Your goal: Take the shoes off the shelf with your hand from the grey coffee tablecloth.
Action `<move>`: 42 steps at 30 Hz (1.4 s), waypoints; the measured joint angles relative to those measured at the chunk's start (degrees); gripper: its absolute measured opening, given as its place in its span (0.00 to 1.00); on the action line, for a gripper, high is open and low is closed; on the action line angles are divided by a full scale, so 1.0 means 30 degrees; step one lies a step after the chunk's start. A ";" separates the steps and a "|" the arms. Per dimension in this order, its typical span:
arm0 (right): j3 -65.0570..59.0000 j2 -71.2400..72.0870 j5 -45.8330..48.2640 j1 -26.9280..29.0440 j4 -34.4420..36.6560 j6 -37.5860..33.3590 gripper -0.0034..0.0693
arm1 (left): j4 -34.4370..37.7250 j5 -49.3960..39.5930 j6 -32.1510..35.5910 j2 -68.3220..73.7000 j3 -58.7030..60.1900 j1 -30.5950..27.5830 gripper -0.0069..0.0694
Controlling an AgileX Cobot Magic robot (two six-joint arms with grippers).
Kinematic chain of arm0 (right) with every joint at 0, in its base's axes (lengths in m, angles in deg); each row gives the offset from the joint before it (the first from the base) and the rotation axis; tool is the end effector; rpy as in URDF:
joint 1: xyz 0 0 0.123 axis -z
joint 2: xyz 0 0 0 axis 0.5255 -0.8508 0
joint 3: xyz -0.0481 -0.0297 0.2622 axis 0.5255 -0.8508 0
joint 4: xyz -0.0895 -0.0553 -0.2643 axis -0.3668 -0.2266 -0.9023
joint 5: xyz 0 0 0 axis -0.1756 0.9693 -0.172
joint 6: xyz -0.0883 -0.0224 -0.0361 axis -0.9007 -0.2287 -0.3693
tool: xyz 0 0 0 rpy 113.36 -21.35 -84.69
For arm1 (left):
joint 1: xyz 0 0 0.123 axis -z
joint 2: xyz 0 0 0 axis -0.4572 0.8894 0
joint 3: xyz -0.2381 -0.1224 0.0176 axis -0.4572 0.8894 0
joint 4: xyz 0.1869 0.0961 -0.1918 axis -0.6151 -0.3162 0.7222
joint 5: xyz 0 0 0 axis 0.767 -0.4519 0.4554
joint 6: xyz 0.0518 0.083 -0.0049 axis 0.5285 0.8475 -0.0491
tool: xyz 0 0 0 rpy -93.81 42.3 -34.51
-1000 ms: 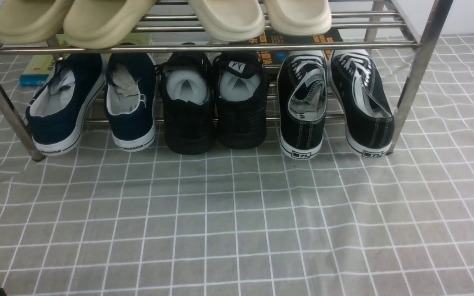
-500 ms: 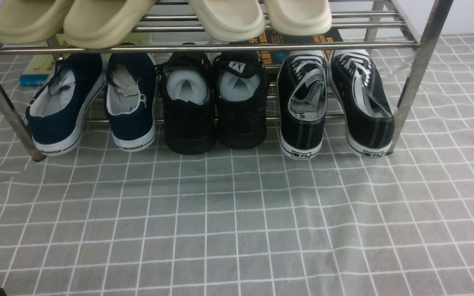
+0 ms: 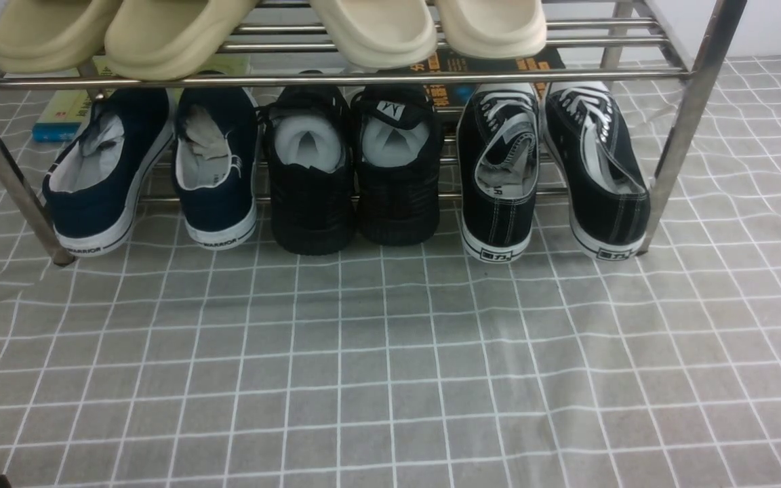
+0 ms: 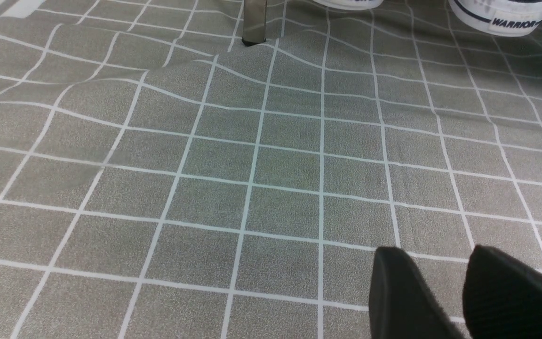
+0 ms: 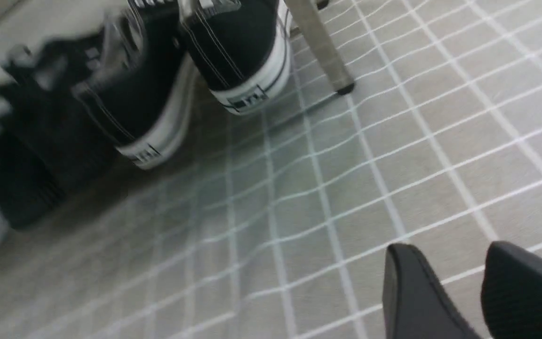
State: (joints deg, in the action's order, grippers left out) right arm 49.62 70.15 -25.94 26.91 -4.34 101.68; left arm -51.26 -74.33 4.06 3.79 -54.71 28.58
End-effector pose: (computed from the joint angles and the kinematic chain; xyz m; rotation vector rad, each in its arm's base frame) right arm 0.1095 0.0194 0.1764 0.5235 1.7767 0.6746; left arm 0.1083 0.0042 0.1698 -0.1428 1.8837 -0.0366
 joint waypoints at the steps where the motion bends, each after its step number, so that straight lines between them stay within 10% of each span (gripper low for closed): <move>1: 0.0000 0.0000 -0.0087 0.0000 0.1304 0.1067 0.38 | 0.0000 0.0000 0.0000 0.0000 0.0000 0.0000 0.41; 12: 0.0797 0.0000 0.0112 0.0000 0.1812 0.0671 0.30 | 0.0000 0.0000 0.0000 0.0000 0.0000 0.0000 0.41; 17: 0.5926 -0.2628 0.2572 0.0000 -0.2092 -0.2455 0.06 | 0.0000 0.0000 0.0000 0.0000 0.0000 0.0000 0.41; 25: 1.0703 -1.1563 0.9565 0.0000 -0.5648 -0.3396 0.03 | -0.0017 0.0000 0.0000 0.0000 0.0000 0.0000 0.41; 35: 1.4791 -2.2147 1.0403 -0.0412 0.3860 -1.2124 0.24 | -0.0106 0.0000 0.0000 0.0000 0.0000 0.0000 0.41; 42: 1.9406 -2.6789 1.0396 -0.3936 0.5281 -1.4269 0.44 | -0.0196 0.0000 0.0000 0.0000 0.0000 0.0000 0.41</move>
State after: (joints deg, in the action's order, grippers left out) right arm 107.83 -10.22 5.25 15.10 11.51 58.87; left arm -51.84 -74.33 4.06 3.79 -54.71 28.58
